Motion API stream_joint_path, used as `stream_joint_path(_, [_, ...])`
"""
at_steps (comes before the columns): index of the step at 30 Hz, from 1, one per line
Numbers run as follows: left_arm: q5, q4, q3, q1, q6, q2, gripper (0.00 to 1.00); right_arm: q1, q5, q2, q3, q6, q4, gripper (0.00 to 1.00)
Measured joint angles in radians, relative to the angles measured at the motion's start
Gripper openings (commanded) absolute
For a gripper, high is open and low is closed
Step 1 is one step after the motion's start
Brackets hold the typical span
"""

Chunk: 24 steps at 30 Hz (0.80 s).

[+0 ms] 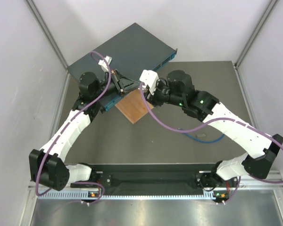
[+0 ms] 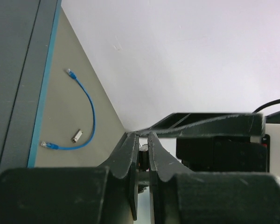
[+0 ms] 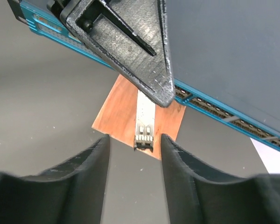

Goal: Insert the plug into the switch port

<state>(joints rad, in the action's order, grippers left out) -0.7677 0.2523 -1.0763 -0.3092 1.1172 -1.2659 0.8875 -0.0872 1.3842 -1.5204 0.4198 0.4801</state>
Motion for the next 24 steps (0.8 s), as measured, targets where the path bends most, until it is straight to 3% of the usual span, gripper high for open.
stream_joint_path(5, [-0.008, 0.019, 0.004, 0.000, 0.016, 0.000, 0.00, 0.000, -0.011, 0.012, 0.000, 0.000, -0.013, 0.36])
stream_joint_path(8, [-0.019, 0.031, 0.010, 0.000, 0.027, 0.000, 0.00, 0.000, -0.012, 0.013, 0.000, 0.002, -0.022, 0.21])
stream_joint_path(9, [-0.026, 0.034, 0.012, 0.000, 0.031, 0.000, 0.00, -0.001, -0.011, 0.013, 0.000, 0.003, -0.024, 0.11])
stream_joint_path(11, [-0.031, 0.037, 0.014, 0.001, 0.035, 0.000, 0.00, -0.007, -0.006, 0.013, 0.000, 0.002, -0.027, 0.00])
stream_joint_path(17, [-0.029, 0.043, 0.017, 0.001, 0.037, 0.000, 0.00, -0.019, -0.013, 0.013, 0.000, -0.010, -0.028, 0.00])
stream_joint_path(18, [-0.028, 0.044, 0.017, 0.001, 0.037, 0.000, 0.06, -0.021, -0.016, 0.013, 0.000, -0.013, -0.028, 0.00])
stream_joint_path(19, [-0.028, 0.044, 0.017, 0.001, 0.037, 0.000, 0.19, -0.024, -0.021, 0.013, 0.000, -0.016, -0.028, 0.00])
stream_joint_path(20, [-0.027, 0.044, 0.017, 0.001, 0.035, 0.000, 0.45, -0.027, -0.026, 0.013, 0.000, -0.020, -0.028, 0.00])
stream_joint_path(22, [-0.026, 0.043, 0.017, 0.003, 0.026, 0.000, 0.60, -0.033, -0.036, 0.013, 0.000, -0.023, -0.026, 0.00])
stream_joint_path(24, [-0.019, 0.038, 0.016, 0.012, 0.017, 0.001, 0.67, -0.041, -0.039, 0.013, 0.000, -0.025, -0.021, 0.00])
